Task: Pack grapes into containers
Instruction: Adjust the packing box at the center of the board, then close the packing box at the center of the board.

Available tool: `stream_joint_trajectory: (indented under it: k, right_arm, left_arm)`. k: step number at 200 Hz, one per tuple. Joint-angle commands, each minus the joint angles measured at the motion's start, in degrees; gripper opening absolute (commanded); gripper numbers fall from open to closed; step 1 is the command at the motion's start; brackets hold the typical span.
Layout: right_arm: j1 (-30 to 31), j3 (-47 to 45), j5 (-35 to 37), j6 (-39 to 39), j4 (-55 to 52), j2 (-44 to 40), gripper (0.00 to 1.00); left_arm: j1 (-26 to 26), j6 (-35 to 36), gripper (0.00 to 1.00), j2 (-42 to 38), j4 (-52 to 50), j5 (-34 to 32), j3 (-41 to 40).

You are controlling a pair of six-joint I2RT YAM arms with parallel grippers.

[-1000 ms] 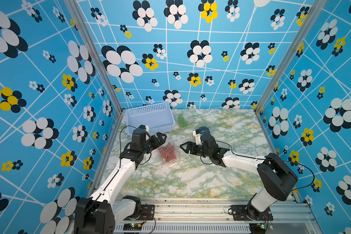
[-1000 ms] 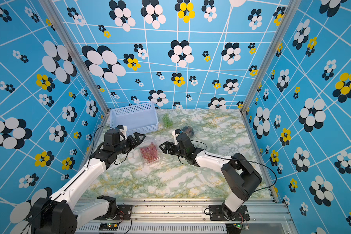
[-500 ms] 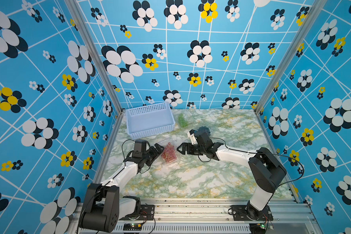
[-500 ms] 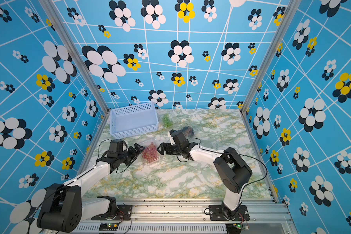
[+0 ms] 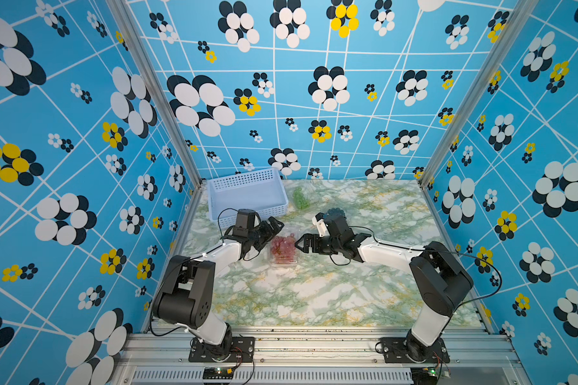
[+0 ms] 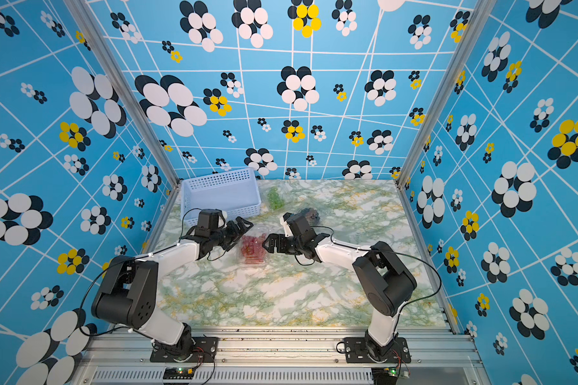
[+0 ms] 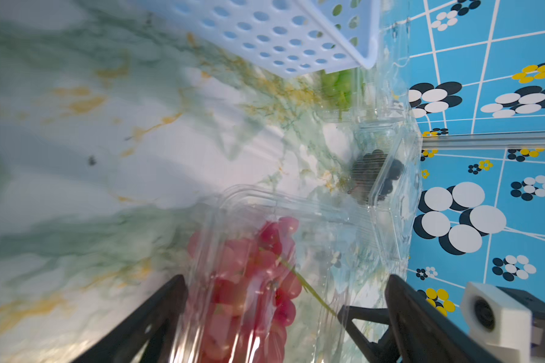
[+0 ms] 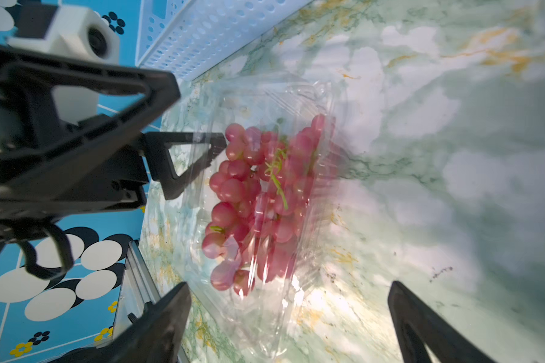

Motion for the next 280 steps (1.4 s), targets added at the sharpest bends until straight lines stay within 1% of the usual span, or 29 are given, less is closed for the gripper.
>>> stream_joint_trajectory:
  k: [1,26,47,68,100,130,153,171,192,218,243,256,280]
  right_arm:
    - [-0.8,-1.6,-1.3,-1.0,0.3,-1.4,0.99]
    - [-0.9,-2.3,-1.7,-0.7,0.7,-1.7,0.99]
    - [-0.9,-3.2,-3.2,1.0,3.3,-1.6,0.99]
    - [-0.8,-4.3,-4.0,2.9,5.8,-1.3,0.99]
    - [1.3,-4.6,-4.4,5.9,9.0,-0.1,0.99]
    - [4.3,-3.1,-3.8,10.3,13.6,2.9,0.99]
    - [6.7,1.0,-3.4,12.8,15.1,6.6,0.99]
    - [7.5,4.5,-3.8,13.5,15.1,9.2,0.99]
    - [6.8,4.4,-1.7,12.6,12.4,7.8,0.99]
    - [5.0,0.1,0.8,9.0,8.4,2.3,0.99]
    - [1.5,-7.7,2.8,9.6,10.9,-3.7,0.99]
    - [-0.4,-10.1,2.8,10.0,12.0,-4.8,0.99]
    - [-2.7,-11.8,2.2,10.8,14.0,-4.8,0.96]
  left_arm:
    - [-2.3,0.3,1.00,4.2,1.8,1.2,5.9]
    - [-3.2,0.3,1.00,7.1,1.9,2.8,9.8]
    - [-2.1,2.9,0.99,5.8,-3.1,2.0,10.1]
    - [-0.1,5.9,0.99,1.9,-7.5,1.3,7.9]
    - [3.4,7.7,1.00,-6.1,-11.5,0.5,3.4]
    - [4.5,11.0,1.00,-12.1,-17.1,-1.0,3.1]
    - [5.0,11.7,1.00,-15.4,-19.4,-1.3,3.3]
    - [5.2,11.8,0.99,-16.8,-20.3,-1.2,3.6]
    - [5.2,11.3,1.00,-16.9,-21.0,-0.4,4.0]
    - [3.6,11.5,1.00,-15.9,-20.3,-0.1,4.7]
    - [-0.1,12.4,1.00,-13.3,-20.0,-1.4,6.5]
    - [-2.2,12.1,0.99,-11.7,-19.3,-2.0,7.5]
    - [-4.9,10.7,1.00,-9.0,-17.0,-2.1,8.3]
